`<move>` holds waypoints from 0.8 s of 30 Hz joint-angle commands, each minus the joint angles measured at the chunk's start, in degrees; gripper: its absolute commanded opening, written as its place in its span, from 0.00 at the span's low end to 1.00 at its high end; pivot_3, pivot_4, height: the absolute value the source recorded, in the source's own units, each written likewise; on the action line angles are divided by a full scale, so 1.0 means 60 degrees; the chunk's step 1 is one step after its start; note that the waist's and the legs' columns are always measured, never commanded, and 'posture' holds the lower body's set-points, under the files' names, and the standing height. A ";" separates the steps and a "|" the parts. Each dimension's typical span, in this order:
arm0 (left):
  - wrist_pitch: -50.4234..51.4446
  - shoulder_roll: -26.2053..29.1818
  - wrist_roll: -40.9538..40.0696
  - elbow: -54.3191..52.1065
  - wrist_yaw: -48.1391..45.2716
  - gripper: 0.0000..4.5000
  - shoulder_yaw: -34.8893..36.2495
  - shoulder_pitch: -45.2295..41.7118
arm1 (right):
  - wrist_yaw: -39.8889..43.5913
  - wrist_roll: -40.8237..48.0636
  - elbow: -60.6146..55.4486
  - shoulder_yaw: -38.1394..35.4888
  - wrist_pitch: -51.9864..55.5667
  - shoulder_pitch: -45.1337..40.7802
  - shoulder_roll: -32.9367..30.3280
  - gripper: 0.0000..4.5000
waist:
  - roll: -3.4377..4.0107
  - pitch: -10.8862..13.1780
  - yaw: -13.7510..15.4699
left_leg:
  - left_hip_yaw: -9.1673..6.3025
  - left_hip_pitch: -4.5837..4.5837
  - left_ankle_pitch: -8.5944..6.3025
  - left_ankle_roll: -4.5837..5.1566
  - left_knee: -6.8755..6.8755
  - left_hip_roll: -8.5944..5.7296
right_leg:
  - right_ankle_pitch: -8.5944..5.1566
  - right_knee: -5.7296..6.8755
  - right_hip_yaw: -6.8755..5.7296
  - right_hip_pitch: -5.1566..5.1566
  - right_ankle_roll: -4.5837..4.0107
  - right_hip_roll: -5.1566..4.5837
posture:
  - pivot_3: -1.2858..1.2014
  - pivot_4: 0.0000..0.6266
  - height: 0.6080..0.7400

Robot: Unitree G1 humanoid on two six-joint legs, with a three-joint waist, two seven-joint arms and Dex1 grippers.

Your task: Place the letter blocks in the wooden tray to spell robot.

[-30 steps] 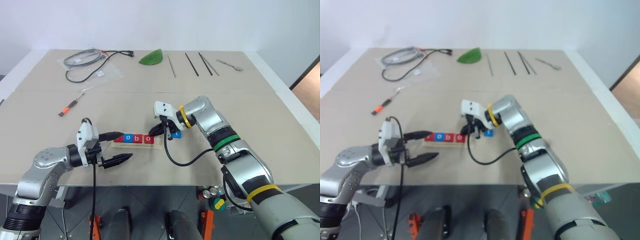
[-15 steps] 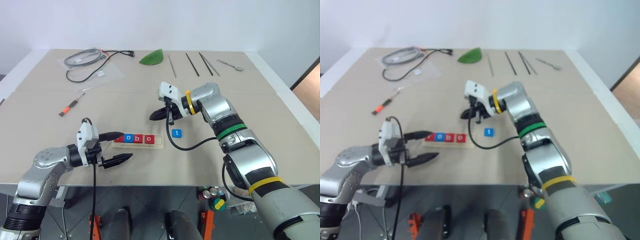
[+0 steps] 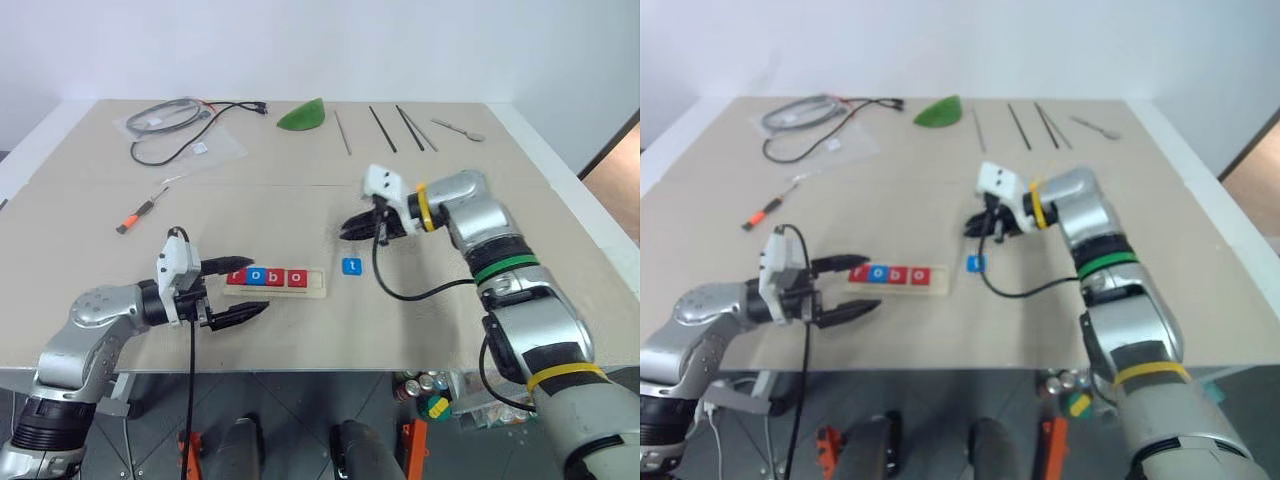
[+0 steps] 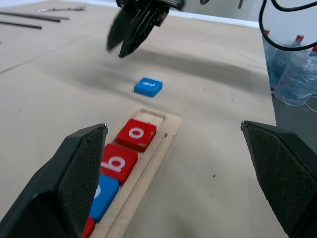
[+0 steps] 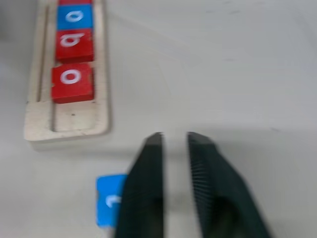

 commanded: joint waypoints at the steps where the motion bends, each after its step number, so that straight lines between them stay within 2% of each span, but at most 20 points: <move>1: -0.0076 -0.0023 -0.0011 -0.0148 -0.0135 1.00 -0.0070 -0.0208 | 0.0383 0.0366 -0.0749 -0.0313 0.0049 0.0347 -0.0392 0.56 | 0.0000 0.0000 0.0002 | 0.0000 0.0000 0.0000 0.0000 0.0000 0.0000 | -0.0001 0.0000 0.0000 0.0001 -0.0001 0.0000 | 0.52 0.24 1.00; 2: -0.0073 -0.0031 -0.0014 -0.0131 -0.0171 1.00 -0.0110 -0.0260 | 0.0447 0.0433 -0.0902 -0.0341 0.0125 0.0467 -0.0488 0.62 | 0.0000 0.0000 0.0004 | 0.0000 0.0000 0.0000 0.0000 0.0000 0.0000 | -0.0002 0.0000 0.0001 0.0001 -0.0002 0.0001 | 0.52 0.24 1.00; 6: -0.0064 -0.0076 0.0002 -0.0032 -0.0349 1.00 -0.0329 -0.0539 | 0.0531 0.0559 -0.1403 -0.0334 0.0468 0.0895 -0.0783 0.95 | 0.0002 0.0001 0.0003 | -0.0001 -0.0001 0.0000 0.0000 0.0000 0.0000 | -0.0003 0.0002 0.0003 0.0000 0.0005 0.0006 | 0.52 0.24 1.00; 7: -0.0074 -0.0105 0.0031 0.0033 -0.0416 1.00 -0.0424 -0.0676 | 0.0533 0.0522 -0.1519 -0.0284 0.0464 0.1068 -0.0878 0.98 | 0.0002 0.0001 0.0000 | -0.0001 0.0000 0.0000 0.0001 0.0000 0.0000 | -0.0005 0.0002 0.0004 0.0000 0.0013 0.0007 | 0.52 0.24 1.00; 14: -0.0194 -0.0374 0.0269 0.0730 -0.0652 1.00 -0.0756 -0.1465 | 0.0324 0.0467 -0.1431 -0.0121 0.0606 0.1537 -0.0804 0.98 | 0.0002 0.0001 -0.0006 | -0.0001 0.0002 0.0002 0.0003 0.0016 -0.0001 | 0.0008 0.0002 0.0014 0.0003 0.0020 0.0013 | 0.52 0.24 1.00; 24: -0.0917 -0.0652 0.1294 0.1876 -0.0183 1.00 -0.0840 -0.1723 | -0.0052 0.0496 -0.1437 0.0011 0.0661 0.1824 -0.0279 0.98 | 0.0002 0.0001 -0.0001 | -0.0005 0.0004 0.0003 0.0003 0.0017 0.0000 | 0.0009 0.0002 0.0036 0.0007 0.0030 0.0029 | 0.52 0.24 1.00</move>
